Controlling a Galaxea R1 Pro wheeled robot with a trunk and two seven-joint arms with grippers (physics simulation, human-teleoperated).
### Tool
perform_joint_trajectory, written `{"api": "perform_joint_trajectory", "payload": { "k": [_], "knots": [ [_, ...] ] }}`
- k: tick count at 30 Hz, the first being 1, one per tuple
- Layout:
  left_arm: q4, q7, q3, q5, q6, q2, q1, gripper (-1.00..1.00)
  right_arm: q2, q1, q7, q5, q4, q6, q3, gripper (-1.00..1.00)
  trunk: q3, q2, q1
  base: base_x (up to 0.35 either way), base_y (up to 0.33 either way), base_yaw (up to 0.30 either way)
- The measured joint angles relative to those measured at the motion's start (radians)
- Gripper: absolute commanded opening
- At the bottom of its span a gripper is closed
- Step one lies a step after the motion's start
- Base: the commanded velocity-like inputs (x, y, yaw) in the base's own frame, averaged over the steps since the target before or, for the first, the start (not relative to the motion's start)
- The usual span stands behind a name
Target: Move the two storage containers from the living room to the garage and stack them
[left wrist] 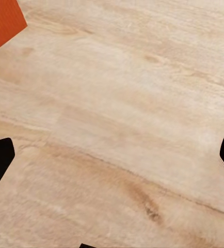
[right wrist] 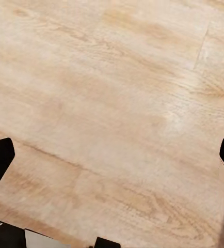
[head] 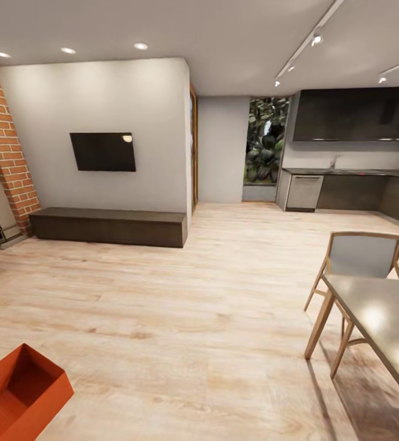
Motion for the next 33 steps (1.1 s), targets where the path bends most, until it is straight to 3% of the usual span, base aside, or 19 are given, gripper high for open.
{"api": "perform_joint_trajectory", "payload": {
  "k": [33],
  "knots": [
    [0.0, 0.0, 0.0, 0.0, 0.001, 0.0, 0.0, 1.0, 0.0, 0.0, 0.0, 0.002, 0.0, 0.0, 0.0, 1.0, 0.0, 0.0, 0.0, 0.325, 0.0, 0.0]
  ]
}}
